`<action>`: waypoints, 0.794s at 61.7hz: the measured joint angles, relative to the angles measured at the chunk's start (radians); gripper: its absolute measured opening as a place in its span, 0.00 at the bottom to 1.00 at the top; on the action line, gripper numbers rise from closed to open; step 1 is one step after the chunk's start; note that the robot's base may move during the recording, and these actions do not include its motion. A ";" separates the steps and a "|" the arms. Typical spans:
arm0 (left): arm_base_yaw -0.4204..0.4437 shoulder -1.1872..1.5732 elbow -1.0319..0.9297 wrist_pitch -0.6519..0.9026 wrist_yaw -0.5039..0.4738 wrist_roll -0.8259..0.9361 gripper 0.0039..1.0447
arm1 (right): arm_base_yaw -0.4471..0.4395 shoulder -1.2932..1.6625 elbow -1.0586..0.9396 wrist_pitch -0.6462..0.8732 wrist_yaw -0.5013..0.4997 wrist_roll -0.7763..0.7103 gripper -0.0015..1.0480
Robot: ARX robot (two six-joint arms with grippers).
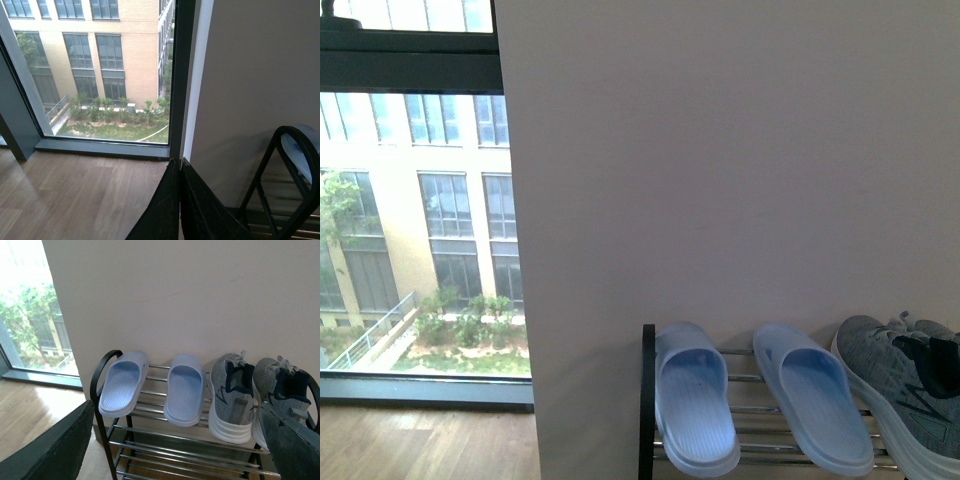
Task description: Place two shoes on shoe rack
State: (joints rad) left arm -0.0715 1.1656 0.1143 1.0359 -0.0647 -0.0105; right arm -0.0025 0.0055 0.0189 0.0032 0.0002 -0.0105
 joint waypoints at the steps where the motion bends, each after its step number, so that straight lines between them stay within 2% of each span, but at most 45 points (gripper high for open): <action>1: 0.015 -0.018 -0.005 -0.010 0.023 0.000 0.01 | 0.000 0.000 0.000 0.000 0.000 0.000 0.91; 4: 0.045 -0.060 -0.019 -0.037 0.056 0.001 0.01 | 0.000 0.000 0.000 0.000 0.000 0.000 0.91; 10: 0.067 -0.133 -0.041 -0.090 0.058 0.001 0.01 | 0.000 0.000 0.000 0.000 0.000 0.000 0.91; 49: 0.068 -0.644 -0.101 -0.522 0.064 0.001 0.01 | 0.000 0.000 0.000 0.000 0.000 0.000 0.91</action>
State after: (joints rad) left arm -0.0040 0.5220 0.0135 0.5137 -0.0002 -0.0093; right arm -0.0021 0.0055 0.0189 0.0032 0.0002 -0.0105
